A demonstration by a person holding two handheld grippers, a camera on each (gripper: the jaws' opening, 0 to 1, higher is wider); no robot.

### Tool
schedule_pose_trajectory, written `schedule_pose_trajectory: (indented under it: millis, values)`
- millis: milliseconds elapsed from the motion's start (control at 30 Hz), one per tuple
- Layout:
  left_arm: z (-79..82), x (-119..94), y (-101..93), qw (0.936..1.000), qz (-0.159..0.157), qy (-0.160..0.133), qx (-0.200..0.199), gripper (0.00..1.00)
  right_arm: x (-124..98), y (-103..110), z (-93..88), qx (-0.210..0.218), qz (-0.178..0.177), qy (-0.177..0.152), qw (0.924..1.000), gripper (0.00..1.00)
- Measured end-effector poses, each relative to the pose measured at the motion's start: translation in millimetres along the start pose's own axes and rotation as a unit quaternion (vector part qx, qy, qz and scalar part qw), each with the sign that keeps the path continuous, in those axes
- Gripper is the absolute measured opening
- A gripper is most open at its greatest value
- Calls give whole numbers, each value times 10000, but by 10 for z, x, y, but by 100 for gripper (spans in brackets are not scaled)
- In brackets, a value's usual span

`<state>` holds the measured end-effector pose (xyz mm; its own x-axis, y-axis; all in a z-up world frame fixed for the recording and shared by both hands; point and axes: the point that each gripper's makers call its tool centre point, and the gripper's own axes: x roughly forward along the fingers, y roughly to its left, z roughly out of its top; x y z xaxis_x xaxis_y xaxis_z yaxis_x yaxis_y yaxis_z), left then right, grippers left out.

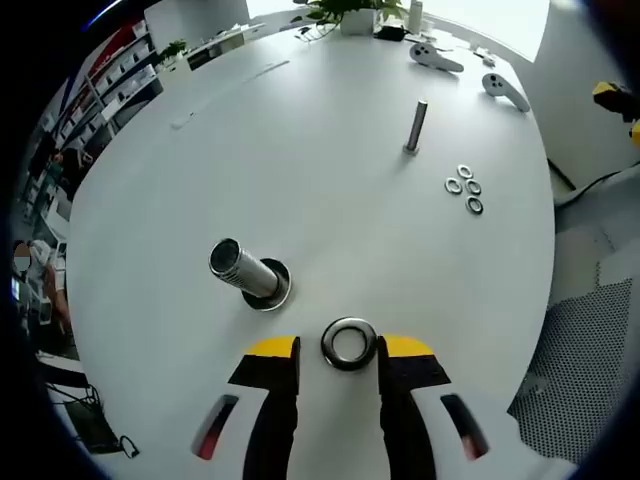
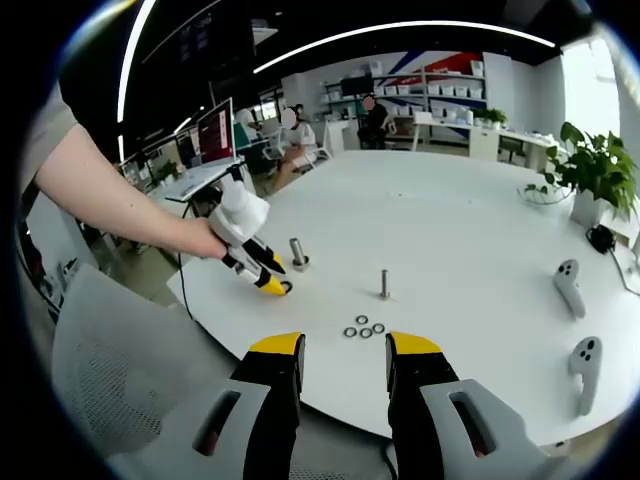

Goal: Place the washer onto the threaded stud by aligning its center hole with the stud, sliding it down to the base, and recovering from edge contact or off-axis alignment until the washer reaches the visible bottom stop.

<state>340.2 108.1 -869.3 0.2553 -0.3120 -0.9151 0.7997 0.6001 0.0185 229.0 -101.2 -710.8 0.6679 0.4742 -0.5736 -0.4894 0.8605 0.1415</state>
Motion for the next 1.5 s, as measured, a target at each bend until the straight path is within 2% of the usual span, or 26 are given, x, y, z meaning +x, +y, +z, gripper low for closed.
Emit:
schedule_pose_trajectory:
  millis: [233,433,700,833,967,1133,1300,1400,1467,1500]
  values:
    - [-53,55,-45,9998,-44,167,137,27,2,4,7,-9,14,-20,10000,34]
    - [-39,43,-56,9999,-106,82,13,24,6,12,8,11,47,-28,10000,34]
    - [-51,32,-50,9997,-116,116,152,21,8,14,6,12,50,-24,10000,34]
    - [-117,9,-25,9992,-145,309,198,21,12,14,-1,5,55,-2,10000,34]
    - [-210,-27,39,9989,-159,448,58,21,16,10,-6,-5,68,11,10000,34]
    - [-373,-80,115,9962,-103,858,123,21,17,17,-13,1,92,32,10000,34]
    - [-375,-82,86,9958,-161,897,56,23,23,25,-27,-9,118,65,9999,33]
    - [-391,-85,39,9926,-240,1154,278,28,24,28,-29,-24,122,75,9999,33]
    - [-398,-84,16,9909,-244,1247,451,30,23,25,-29,-22,116,75,9999,33]
    - [-388,-82,14,9912,-221,1237,417,30,19,27,-27,-25,112,75,9999,33]
